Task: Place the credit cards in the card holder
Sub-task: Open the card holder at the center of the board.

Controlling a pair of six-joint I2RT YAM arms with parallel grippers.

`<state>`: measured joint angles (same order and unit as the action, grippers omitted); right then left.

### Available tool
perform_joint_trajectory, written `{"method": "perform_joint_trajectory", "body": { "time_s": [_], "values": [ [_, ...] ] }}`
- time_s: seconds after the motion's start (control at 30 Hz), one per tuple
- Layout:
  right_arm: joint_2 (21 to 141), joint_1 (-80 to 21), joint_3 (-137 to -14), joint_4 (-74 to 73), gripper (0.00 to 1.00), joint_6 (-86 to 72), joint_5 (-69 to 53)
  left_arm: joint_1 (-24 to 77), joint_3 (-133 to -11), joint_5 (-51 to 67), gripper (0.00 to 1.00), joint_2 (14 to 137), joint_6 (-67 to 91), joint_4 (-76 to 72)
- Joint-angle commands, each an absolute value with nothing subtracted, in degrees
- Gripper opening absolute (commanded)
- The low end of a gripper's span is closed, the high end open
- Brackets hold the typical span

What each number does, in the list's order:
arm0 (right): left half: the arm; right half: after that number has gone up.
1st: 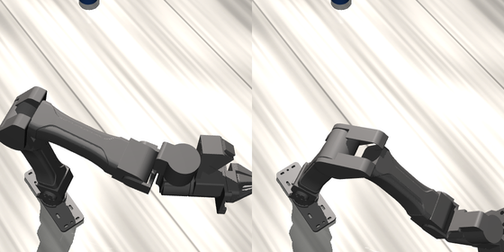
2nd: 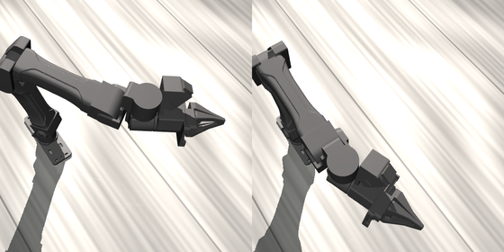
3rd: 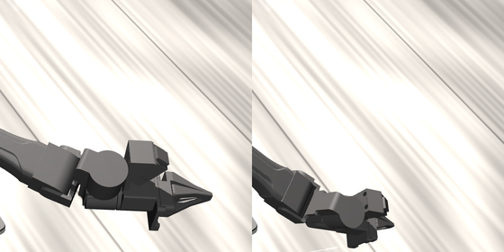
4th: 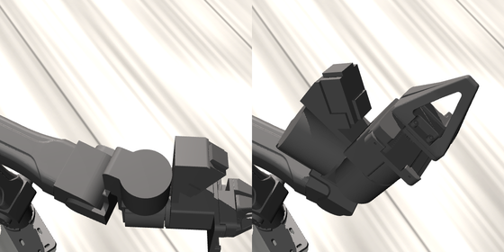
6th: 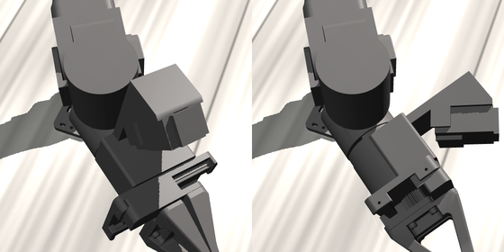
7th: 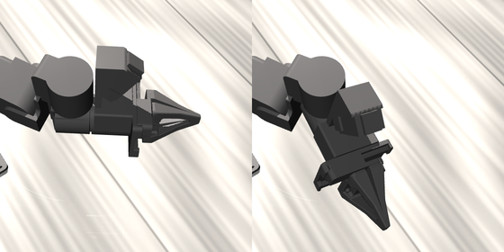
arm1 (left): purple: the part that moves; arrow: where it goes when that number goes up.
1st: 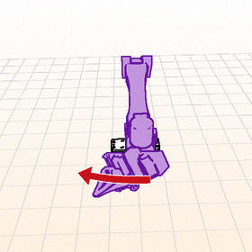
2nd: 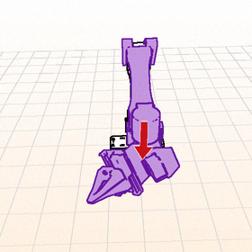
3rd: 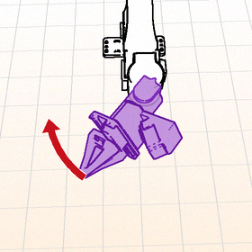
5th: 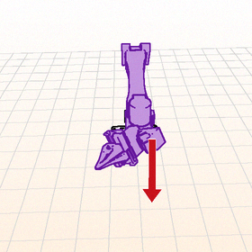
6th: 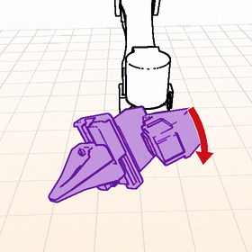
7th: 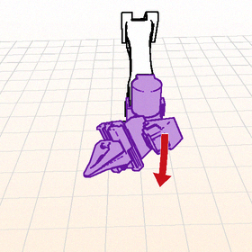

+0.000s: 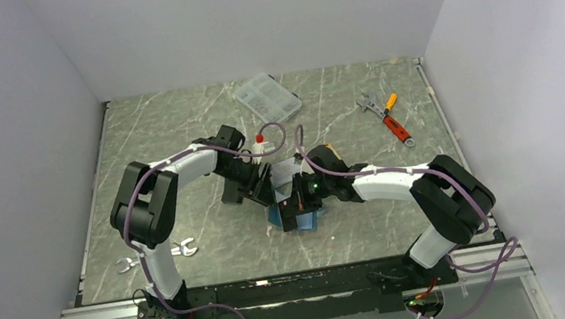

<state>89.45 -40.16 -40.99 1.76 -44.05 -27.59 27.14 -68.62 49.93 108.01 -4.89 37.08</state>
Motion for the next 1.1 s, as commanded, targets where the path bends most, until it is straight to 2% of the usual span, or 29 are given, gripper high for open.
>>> {"method": "perform_joint_trajectory", "body": {
  "time_s": [0.0,0.03,0.13,0.23,0.47,0.6,0.8,1.07],
  "values": [
    [88.69,-40.87,-40.23,5.01,0.00,-44.31,-27.73,25.98,-68.89,56.18,0.66,107.83,-3.49,35.06],
    [88.74,-40.99,-40.05,5.09,0.00,-44.18,-27.85,26.01,-68.57,56.79,0.74,107.64,-3.25,34.69],
    [88.68,-41.17,-39.53,5.72,0.00,-44.04,-28.25,26.04,-67.95,58.00,0.77,107.40,-2.77,33.93],
    [88.56,-41.29,-39.16,6.69,0.00,-43.97,-28.37,26.09,-67.64,56.74,0.74,107.89,-2.87,33.58],
    [88.82,-41.42,-38.55,8.64,0.00,-44.38,-29.10,27.25,-67.27,47.93,0.58,108.68,-3.32,33.63],
    [89.47,-41.38,-38.56,8.99,0.00,-44.19,-29.50,27.88,-68.16,43.97,0.58,108.97,-3.01,33.94],
    [90.67,-41.48,-38.77,9.66,0.00,-44.21,-29.97,28.01,-69.60,44.26,0.58,111.06,-3.30,35.03],
    [85.92,-40.70,-36.87,3.59,0.00,-41.43,-28.51,28.00,-69.61,43.30,0.22,110.73,-4.95,35.86]
  ]
}}
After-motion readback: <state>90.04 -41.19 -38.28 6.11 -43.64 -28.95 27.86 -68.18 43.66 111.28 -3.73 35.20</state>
